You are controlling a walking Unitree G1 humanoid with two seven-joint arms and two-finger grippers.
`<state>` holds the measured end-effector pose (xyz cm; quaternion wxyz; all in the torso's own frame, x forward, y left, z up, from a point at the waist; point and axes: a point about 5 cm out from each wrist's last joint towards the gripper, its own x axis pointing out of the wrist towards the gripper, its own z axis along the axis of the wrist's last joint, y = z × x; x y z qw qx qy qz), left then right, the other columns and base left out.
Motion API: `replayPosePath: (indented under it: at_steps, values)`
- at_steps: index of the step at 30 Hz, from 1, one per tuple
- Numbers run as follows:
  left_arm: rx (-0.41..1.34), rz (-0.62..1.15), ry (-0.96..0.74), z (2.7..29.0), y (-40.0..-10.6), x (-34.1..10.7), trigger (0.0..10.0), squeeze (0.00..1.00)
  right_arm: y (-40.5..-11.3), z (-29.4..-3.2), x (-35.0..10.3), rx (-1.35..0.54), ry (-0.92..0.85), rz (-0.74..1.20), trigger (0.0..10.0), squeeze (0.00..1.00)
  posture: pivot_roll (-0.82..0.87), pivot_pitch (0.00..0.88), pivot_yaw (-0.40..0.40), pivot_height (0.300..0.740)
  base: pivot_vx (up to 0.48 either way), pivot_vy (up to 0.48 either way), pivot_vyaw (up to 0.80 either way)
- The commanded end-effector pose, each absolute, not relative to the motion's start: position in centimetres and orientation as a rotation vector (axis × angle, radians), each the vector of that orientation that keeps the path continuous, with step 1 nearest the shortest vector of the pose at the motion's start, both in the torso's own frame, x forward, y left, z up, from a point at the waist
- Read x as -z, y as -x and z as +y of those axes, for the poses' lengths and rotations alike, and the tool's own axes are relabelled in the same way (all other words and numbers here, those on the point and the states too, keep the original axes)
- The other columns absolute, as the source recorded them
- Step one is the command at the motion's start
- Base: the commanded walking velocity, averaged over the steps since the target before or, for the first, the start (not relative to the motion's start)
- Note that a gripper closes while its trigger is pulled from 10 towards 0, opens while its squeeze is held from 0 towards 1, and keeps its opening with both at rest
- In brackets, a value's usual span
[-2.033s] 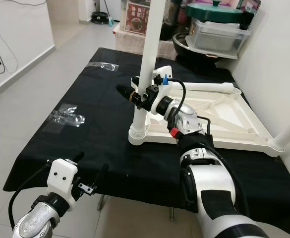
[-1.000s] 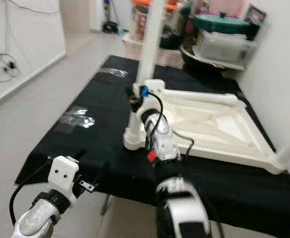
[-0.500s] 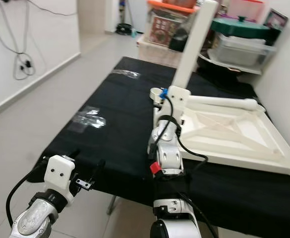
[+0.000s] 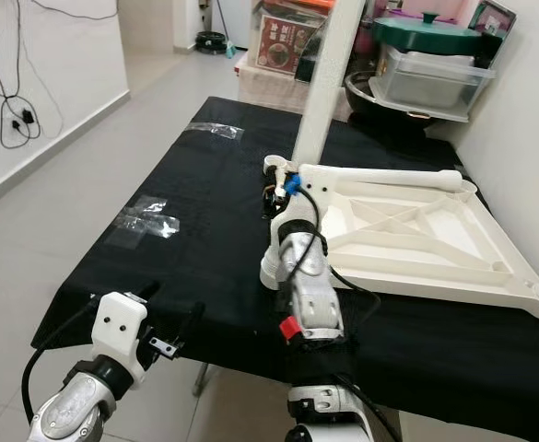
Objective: Building children table
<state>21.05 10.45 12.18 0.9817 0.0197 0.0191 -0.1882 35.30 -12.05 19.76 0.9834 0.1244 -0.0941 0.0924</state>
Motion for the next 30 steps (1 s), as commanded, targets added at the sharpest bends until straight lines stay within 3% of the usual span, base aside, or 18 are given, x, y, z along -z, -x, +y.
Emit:
replayPosePath:
  at_steps: [1, 4, 9, 11, 13, 15, 16, 21, 24, 25, 29, 30]
  values:
    - [0.397, 0.049, -0.045, 10.1, -21.1, -11.9, 10.0, 0.00, -35.6, -11.4, -20.3, -0.327, -0.248, -0.213, 10.0, 0.00, 0.12, 0.000, -0.119, 0.740, 0.000, 0.000, 0.00]
    - [0.402, 0.048, -0.040, 10.0, -21.2, -11.9, 10.0, 0.00, -35.8, -12.0, -20.5, -0.558, -0.234, -0.182, 10.0, 0.00, 0.12, 0.000, -0.124, 0.740, 0.000, 0.000, 0.00]
    - [0.402, 0.046, -0.039, 10.0, -21.2, -11.9, 10.0, 0.00, -35.6, -11.7, -20.6, -0.725, -0.256, -0.144, 10.0, 0.00, 0.12, 0.000, -0.119, 0.740, 0.000, 0.000, 0.00]
    - [0.402, 0.044, -0.038, 9.9, -21.3, -11.9, 10.0, 0.00, -35.2, -11.1, -20.5, -0.981, -0.230, -0.061, 10.0, 0.00, 0.13, 0.000, -0.123, 0.740, 0.000, 0.000, 0.00]
    - [0.403, 0.043, -0.038, 9.9, -21.3, -11.9, 10.0, 0.00, -35.2, -10.9, -20.4, -1.085, -0.213, -0.027, 10.0, 0.00, 0.13, 0.000, -0.123, 0.740, 0.000, 0.000, 0.00]
    - [0.403, 0.043, -0.038, 9.9, -21.3, -11.9, 10.0, 0.00, -35.2, -10.9, -20.4, -1.085, -0.213, -0.027, 10.0, 0.00, 0.13, 0.000, -0.123, 0.740, 0.000, 0.000, 0.00]
    - [0.402, 0.041, -0.037, 9.9, -21.3, -12.0, 10.0, 0.00, -35.5, -10.4, -20.5, -1.220, -0.153, -0.002, 10.0, 0.00, 0.15, 0.000, -0.124, 0.740, 0.000, 0.000, 0.00]
    - [0.400, 0.040, -0.038, 9.9, -21.2, -12.0, 10.0, 0.00, -35.9, -9.3, -21.3, -1.402, -0.070, 0.011, 10.0, 0.00, 0.17, 0.000, -0.133, 0.740, 0.000, 0.000, 0.00]
    - [0.399, 0.040, -0.038, 9.9, -21.1, -12.1, 10.0, 0.00, -35.9, -9.1, -21.5, -1.429, -0.059, 0.014, 10.0, 0.00, 0.17, 0.000, -0.135, 0.740, 0.000, 0.000, 0.00]
    - [0.399, 0.040, -0.039, 9.9, -21.0, -12.1, 10.0, 0.00, -36.2, -8.9, -21.6, -1.410, -0.056, 0.012, 0.0, 0.00, 0.17, 0.000, -0.139, 0.740, 0.000, 0.000, 0.00]
    - [0.399, 0.040, -0.040, 9.9, -21.0, -12.1, 10.0, 0.00, -36.4, -8.7, -21.7, -1.382, -0.053, 0.003, 0.0, 0.00, 0.17, 0.000, -0.139, 0.740, 0.000, 0.000, 0.00]
    - [0.399, 0.043, -0.039, 9.9, -21.0, -12.1, 10.0, 0.00, -37.2, -9.0, -21.5, -1.197, -0.056, -0.015, 0.0, 0.00, 0.15, 0.009, -0.128, 0.740, 0.000, 0.000, 0.00]
